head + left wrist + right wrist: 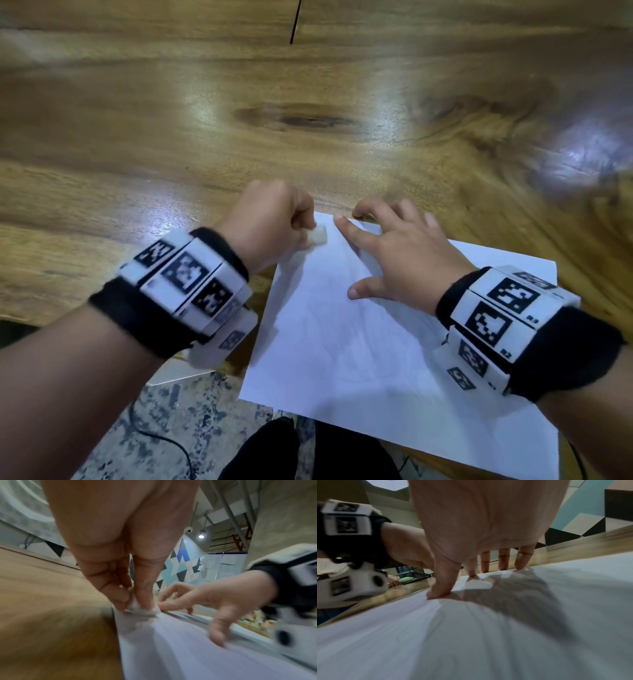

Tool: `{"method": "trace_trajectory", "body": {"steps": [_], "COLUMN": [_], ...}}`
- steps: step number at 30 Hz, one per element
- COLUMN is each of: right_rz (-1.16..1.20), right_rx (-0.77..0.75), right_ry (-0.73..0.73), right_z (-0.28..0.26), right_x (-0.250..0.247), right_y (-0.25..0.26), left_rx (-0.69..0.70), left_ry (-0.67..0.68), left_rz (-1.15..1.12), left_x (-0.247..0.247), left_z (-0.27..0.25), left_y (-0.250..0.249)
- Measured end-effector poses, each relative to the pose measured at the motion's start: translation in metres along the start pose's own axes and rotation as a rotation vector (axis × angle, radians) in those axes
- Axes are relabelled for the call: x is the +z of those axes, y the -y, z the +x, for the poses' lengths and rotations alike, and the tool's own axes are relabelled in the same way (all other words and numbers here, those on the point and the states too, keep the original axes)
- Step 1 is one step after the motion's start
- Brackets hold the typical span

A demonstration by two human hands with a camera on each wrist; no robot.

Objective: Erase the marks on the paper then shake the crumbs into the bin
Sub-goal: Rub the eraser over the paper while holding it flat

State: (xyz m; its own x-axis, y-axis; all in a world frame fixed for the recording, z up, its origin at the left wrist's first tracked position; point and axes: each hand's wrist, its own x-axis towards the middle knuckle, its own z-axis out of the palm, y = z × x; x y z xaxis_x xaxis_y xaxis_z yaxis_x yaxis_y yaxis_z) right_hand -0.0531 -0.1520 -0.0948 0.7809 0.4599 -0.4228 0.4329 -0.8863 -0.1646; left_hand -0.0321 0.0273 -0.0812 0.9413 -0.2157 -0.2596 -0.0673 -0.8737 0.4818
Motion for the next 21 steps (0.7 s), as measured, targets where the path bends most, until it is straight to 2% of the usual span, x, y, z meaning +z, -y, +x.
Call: {"method": "trace_trajectory", "body": {"steps": [3,5,9,12,14,17,18,21], "right_rz": [0.004,0.001,0.002,-0.009,-0.014,-0.008,-0.006,-0.002], "right_rx": [-0.003,-0.002,0.006,0.01,0.009,0.008,0.008,0.012], "right_ry": [-0.001,0.004,0.009,0.014,0.018,0.024,0.024,0.022], "right_z": [0.0,0.0,0.001,0.002,0.002,0.001,0.001,0.001], "right_x": [0.0,0.0,0.0,0.0,0.0,0.001,0.001,0.001], "right_y": [-0.001,-0.001,0.0,0.0,-0.001,-0.001,-0.001,-0.001], "left_rx": [0.04,0.025,0.021,0.036,0.086,0.09,0.08,0.078], "left_ry": [0.181,0.246,0.075,0.016,0.043,0.231,0.236,0.052], "left_rz": [0.05,0.075,0.041,0.101,0.094,0.043,0.028,0.049], "left_x": [0.001,-0.003,-0.01,-0.002,0.004,0.006,0.004,-0.003], "left_z": [-0.033,-0.037,0.0,0.006,-0.016,-0.046,-0.044,-0.013], "left_y": [0.01,0.012,-0.001,-0.008,0.001,0.011,0.011,0.001]}}
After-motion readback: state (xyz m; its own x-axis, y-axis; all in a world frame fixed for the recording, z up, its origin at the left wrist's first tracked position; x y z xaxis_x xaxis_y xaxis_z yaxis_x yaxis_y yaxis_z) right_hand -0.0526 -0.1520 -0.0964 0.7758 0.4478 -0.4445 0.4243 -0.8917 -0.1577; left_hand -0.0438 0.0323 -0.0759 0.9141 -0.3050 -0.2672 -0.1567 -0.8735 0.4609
